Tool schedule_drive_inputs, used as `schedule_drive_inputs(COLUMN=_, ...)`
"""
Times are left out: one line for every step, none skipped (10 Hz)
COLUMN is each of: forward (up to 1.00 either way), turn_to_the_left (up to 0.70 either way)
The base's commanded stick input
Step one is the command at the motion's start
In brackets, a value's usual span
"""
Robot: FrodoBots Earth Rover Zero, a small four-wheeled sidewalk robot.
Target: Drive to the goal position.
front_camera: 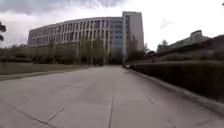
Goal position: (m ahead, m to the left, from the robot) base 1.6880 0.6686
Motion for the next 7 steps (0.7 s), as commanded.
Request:
schedule_drive_inputs(forward=1.00, turn_to_the_left=-0.27)
schedule_drive_inputs(forward=1.00, turn_to_the_left=-0.27)
schedule_drive_inputs(forward=1.00, turn_to_the_left=-0.27)
schedule_drive_inputs(forward=1.00, turn_to_the_left=-0.11)
schedule_drive_inputs(forward=1.00, turn_to_the_left=0.00)
schedule_drive_inputs(forward=1.00, turn_to_the_left=0.00)
schedule_drive_inputs(forward=1.00, turn_to_the_left=0.00)
